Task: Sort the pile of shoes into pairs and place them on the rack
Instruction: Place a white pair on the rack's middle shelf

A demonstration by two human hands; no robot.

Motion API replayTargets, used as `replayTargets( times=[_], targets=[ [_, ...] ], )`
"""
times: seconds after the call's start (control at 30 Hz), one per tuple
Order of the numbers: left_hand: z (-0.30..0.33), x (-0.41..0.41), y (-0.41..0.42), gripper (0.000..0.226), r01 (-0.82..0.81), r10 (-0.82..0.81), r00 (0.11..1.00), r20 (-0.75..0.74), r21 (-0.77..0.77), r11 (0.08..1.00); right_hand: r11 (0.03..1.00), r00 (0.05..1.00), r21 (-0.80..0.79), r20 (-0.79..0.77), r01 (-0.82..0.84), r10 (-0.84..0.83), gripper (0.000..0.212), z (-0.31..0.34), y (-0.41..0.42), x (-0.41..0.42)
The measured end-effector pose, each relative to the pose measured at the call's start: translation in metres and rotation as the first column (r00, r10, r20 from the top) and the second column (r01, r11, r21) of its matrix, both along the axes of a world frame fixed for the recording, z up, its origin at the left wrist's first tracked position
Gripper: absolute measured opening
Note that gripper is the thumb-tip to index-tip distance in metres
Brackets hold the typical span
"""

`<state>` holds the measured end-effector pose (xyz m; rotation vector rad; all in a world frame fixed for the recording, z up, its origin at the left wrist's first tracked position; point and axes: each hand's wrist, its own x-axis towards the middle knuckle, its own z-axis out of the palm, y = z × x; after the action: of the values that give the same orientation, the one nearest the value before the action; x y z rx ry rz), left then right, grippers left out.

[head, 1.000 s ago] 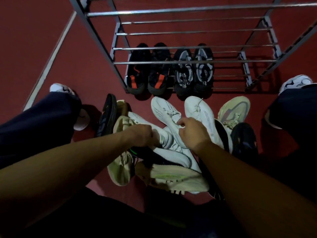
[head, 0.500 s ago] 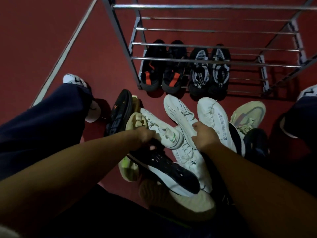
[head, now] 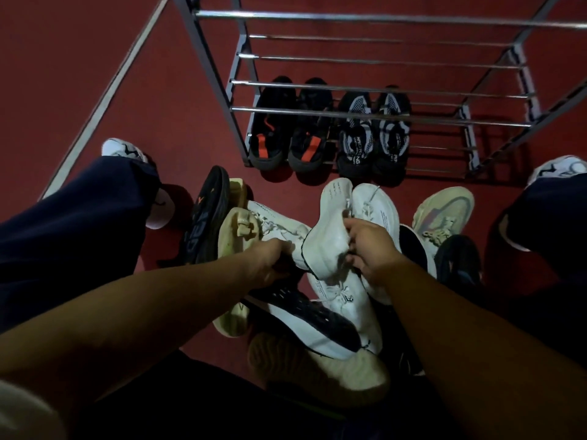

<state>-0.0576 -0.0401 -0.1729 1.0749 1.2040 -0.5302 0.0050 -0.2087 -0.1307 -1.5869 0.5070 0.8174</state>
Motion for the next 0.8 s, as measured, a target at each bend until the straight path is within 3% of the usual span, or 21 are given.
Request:
replayTargets(
  times=[0.1,0.17,0.27,0.37,0.47,0.57,0.67,0.8],
  targets=[
    [0.001,-0.002,-0.002,0.032,-0.024,0.022,0.998,0.056,0.025,0.999,1.000,0.997,-0.026,-0.078,0.012,-0.014,0.031,0.005,-0.008,0.003],
    [0.004,-0.002,-0.004,0.023,-0.040,0.038,0.997,0.070,0.027,0.999,0.998,0.963,-0.047,-0.268,-0.049,0.035,0.039,0.005,-0.010,-0.001],
    [0.006,-0.003,-0.003,0.024,-0.032,0.032,0.997,0.072,-0.004,0.999,0.994,0.878,0.101,-0.473,-0.036,0.080,0.061,0.000,-0.005,-0.007],
    [0.010,-0.006,0.001,0.027,0.010,-0.009,0.998,0.068,-0.015,1.000,0.968,0.875,0.244,-0.455,-0.059,0.168,0.052,0.000,0.003,-0.009],
    [0.022,-0.005,0.003,0.015,0.128,-0.128,0.990,0.066,0.010,0.992,0.969,0.883,0.242,-0.443,-0.046,0.153,0.042,0.005,0.004,-0.008],
    [0.034,-0.002,0.013,0.025,0.243,-0.246,0.969,0.014,0.096,0.965,0.960,0.889,0.269,-0.419,-0.075,0.186,0.033,0.018,0.005,-0.010],
    [0.051,-0.006,0.022,0.015,0.359,-0.364,0.931,0.022,0.120,0.925,0.957,0.905,0.229,-0.345,-0.177,0.250,0.026,0.037,0.010,-0.012],
    [0.081,-0.012,0.022,0.026,0.313,-0.327,0.942,0.075,0.155,0.937,0.942,0.899,0.132,-0.282,-0.309,0.334,0.029,0.070,0.011,-0.010]
  ],
)
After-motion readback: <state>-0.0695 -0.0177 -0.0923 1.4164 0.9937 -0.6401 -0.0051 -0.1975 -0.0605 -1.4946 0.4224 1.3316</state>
